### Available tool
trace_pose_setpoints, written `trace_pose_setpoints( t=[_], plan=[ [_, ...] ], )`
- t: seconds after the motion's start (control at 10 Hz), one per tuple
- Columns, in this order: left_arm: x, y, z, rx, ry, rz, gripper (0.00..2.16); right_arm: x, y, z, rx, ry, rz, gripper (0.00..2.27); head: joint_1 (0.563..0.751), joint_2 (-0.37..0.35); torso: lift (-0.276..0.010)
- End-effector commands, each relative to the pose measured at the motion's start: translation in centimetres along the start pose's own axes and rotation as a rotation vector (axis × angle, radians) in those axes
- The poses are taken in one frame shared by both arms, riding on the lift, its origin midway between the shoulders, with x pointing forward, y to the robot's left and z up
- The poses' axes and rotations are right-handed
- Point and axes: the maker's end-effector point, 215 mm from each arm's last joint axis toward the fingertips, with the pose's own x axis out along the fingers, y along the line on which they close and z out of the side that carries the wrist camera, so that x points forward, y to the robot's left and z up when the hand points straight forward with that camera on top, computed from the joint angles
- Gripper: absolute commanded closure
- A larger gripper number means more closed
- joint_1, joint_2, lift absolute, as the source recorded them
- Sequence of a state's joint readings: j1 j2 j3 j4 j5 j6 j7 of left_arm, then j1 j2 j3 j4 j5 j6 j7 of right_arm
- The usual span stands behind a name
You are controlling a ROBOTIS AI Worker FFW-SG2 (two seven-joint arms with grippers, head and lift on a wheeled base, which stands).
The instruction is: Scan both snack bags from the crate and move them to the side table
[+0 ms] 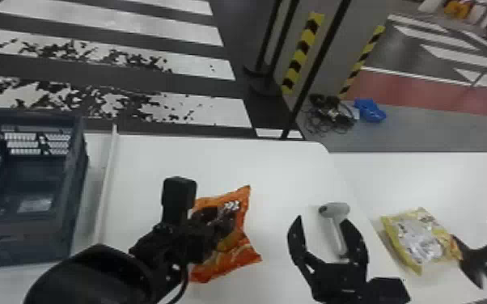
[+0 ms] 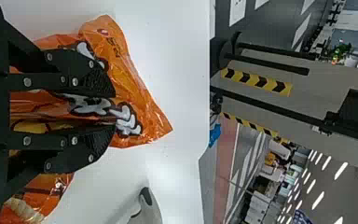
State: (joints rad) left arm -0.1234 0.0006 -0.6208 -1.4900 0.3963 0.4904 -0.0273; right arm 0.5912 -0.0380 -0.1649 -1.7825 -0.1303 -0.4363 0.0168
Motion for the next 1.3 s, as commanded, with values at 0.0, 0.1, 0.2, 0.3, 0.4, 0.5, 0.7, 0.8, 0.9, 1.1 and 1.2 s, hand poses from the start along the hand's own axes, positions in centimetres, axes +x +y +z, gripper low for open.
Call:
trace_pose_setpoints(
  t=[0.0, 0.1, 0.2, 0.3, 0.4, 0.5, 0.7, 0.8, 0.9, 1.1, 1.2],
  plan=[
    [-0.1, 0.2, 0.1, 0.003, -0.003, 0.003, 0.02, 0.0, 0.0, -0.1, 0.001, 0.001, 0.000, 0.08, 0.695, -0.350, -0.099],
    [-0.3, 0.6, 0.3, 0.000, -0.007, 0.007, 0.03, -0.1, 0.0, 0.0, 0.001, 0.000, 0.000, 0.08, 0.695, -0.350, -0.099],
    [-0.9, 0.5, 1.6, 0.007, -0.036, 0.007, 0.03, -0.2, 0.0, 0.1, 0.001, -0.005, 0.000, 0.08, 0.695, -0.350, -0.099],
    [-2.0, 1.2, 3.9, 0.025, -0.085, 0.017, 0.04, -0.2, -0.1, 0.2, 0.001, -0.008, -0.002, 0.08, 0.695, -0.350, -0.099],
    [-3.6, 2.3, 6.1, 0.062, -0.134, 0.043, 0.04, -0.2, -0.2, 0.2, 0.003, -0.007, -0.004, 0.08, 0.695, -0.350, -0.099],
    [-5.6, 3.5, 8.0, 0.108, -0.178, 0.072, 0.04, -0.2, -0.1, 0.2, 0.004, -0.008, -0.003, 0.08, 0.695, -0.350, -0.099],
    [-10.3, 6.3, 10.3, 0.213, -0.239, 0.158, 0.04, -0.1, 0.1, 0.7, 0.005, -0.016, 0.003, 0.08, 0.695, -0.350, -0.099],
    [-12.7, 7.4, 10.8, 0.250, -0.263, 0.191, 0.04, 0.0, 0.4, 0.7, 0.007, -0.015, 0.007, 0.08, 0.695, -0.350, -0.099],
    [-15.0, 9.0, 11.4, 0.275, -0.292, 0.232, 0.04, 0.2, 0.6, 0.8, 0.008, -0.018, 0.010, 0.08, 0.695, -0.350, -0.099],
    [-18.9, 11.0, 13.0, 0.299, -0.405, 0.283, 0.04, 0.8, 1.6, -1.4, 0.034, 0.085, 0.026, 0.06, 0.695, -0.350, -0.099],
    [-20.9, 12.2, 13.1, 0.295, -0.449, 0.314, 0.07, 1.1, 1.7, -2.1, 0.071, 0.130, 0.031, 0.06, 0.695, -0.333, -0.099]
  ],
)
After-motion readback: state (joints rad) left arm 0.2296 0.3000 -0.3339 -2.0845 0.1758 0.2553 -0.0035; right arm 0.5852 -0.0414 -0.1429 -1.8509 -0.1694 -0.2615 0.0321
